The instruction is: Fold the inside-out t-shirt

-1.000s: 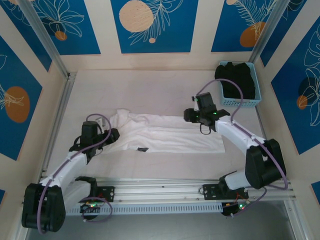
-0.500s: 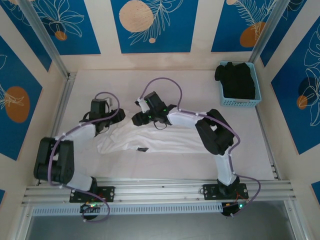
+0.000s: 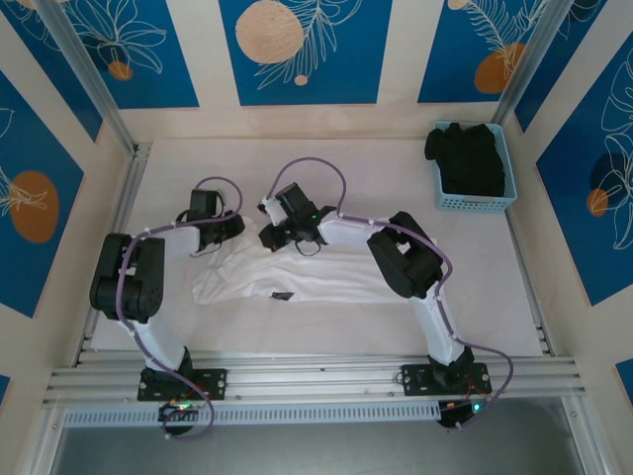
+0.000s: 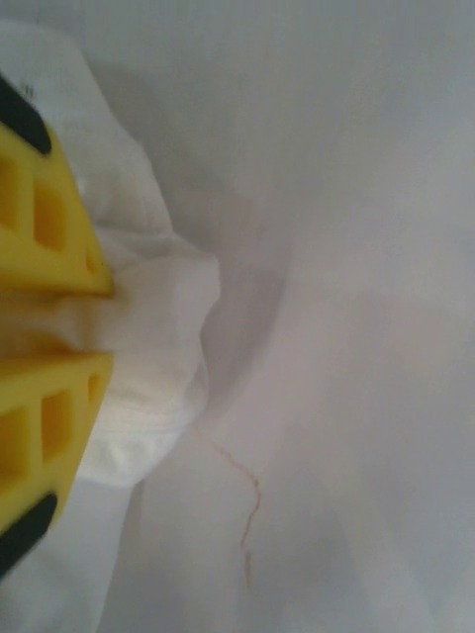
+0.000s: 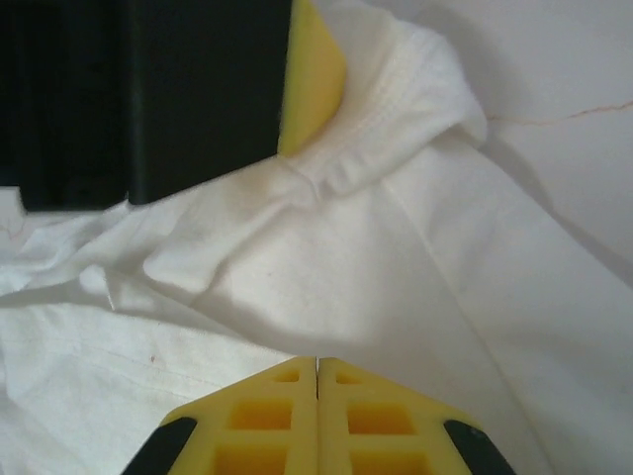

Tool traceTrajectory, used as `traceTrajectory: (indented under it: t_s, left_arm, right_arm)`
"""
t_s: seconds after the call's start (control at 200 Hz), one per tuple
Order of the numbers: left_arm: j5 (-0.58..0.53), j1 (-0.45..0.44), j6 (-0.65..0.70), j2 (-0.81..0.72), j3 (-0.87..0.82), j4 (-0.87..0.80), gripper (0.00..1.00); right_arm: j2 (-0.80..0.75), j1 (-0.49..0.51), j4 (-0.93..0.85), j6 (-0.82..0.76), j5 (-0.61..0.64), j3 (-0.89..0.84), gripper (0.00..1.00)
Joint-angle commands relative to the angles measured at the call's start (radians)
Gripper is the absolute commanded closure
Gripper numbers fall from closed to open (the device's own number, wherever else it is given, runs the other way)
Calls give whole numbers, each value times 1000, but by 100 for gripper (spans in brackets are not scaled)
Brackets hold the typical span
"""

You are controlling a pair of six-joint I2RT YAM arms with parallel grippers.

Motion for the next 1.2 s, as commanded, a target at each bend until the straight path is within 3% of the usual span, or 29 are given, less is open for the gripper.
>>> traceTrajectory:
  t_s: [0.0, 0.185, 0.43, 0.655, 0.78, 0.905, 1.015, 1.195]
  left_arm:
    - [-12, 38, -7, 4, 4, 31, 87]
    - [46, 88, -45, -2, -8, 65, 92]
    - [88, 135, -64, 14, 2, 79, 91]
    - [86, 158, -59, 56, 50, 35, 88]
    - [65, 163, -49, 72, 72, 8, 80]
    - [49, 154, -29, -6, 29, 3, 58]
    - [-21, 102, 66, -123, -1, -74, 47]
    - [-354, -109, 359, -181, 45, -237, 39]
  right_arm:
    - [-95, 4, 11, -10, -53, -58, 98]
    - [-208, 2, 69, 4, -114, -187, 100]
    - [-315, 19, 125, 16, -166, -338, 100]
    - [-306, 71, 150, 26, -229, -418, 98]
    - [-287, 109, 124, 25, -241, -416, 88]
    - [-315, 107, 80, 17, -182, -418, 71]
    - [-343, 80, 72, 22, -164, -424, 63]
    - [-332, 13, 83, 94, -97, -405, 60]
